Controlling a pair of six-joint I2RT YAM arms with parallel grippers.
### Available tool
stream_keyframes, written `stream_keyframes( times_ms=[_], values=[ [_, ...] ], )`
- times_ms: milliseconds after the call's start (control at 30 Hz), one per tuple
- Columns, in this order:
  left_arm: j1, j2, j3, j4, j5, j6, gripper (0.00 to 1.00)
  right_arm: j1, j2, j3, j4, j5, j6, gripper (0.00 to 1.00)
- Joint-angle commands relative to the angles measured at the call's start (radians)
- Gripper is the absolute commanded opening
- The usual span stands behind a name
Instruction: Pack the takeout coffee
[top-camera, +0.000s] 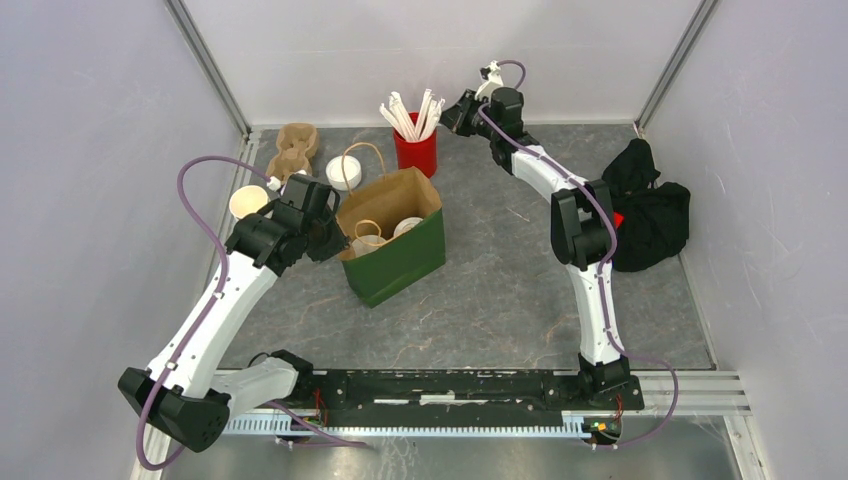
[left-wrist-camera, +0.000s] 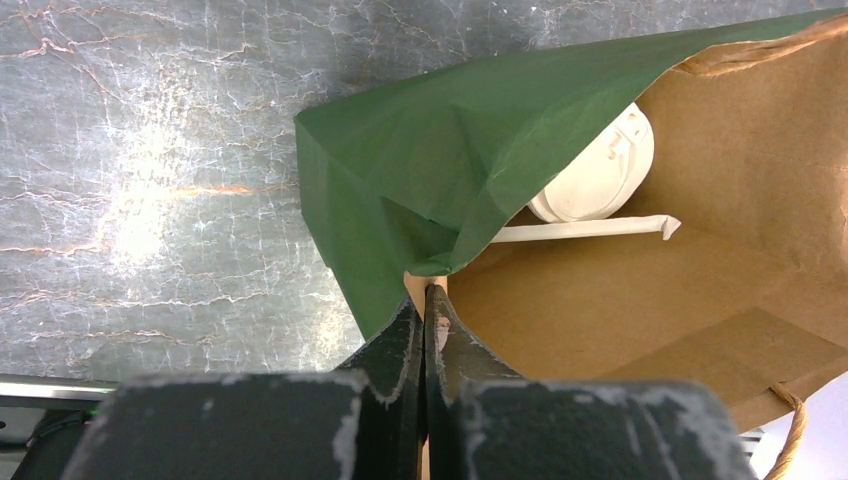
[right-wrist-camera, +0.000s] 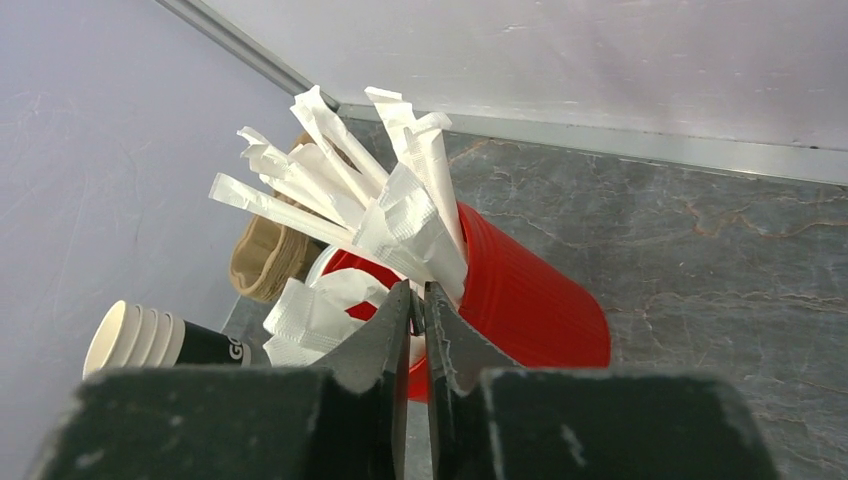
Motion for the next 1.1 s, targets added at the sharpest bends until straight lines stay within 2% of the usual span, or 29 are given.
stream_keyframes(
  times_ms=[0,200,700,1067],
  values=[
    [0.004,-0.007,0.004,-0.012,0.002,0.01,0.02,0.002,-0.004,0.05,0.062,-0.024,0.012,0.09],
    [0.004,-0.011,0.001,-0.011,0.004,0.009,0.02,0.002,-0.059,0.049,0.024,-0.004,-0.004,0.0],
    [0.004,-0.035,-0.018,0.012,0.009,0.01,0.02,-0.002,-0.177,0.097,-0.075,0.082,-0.094,0.0],
    [0.004,-0.047,-0.033,0.043,0.021,0.031,0.02,-0.042,-0.284,0.155,-0.086,0.037,-0.059,0.0]
  ],
)
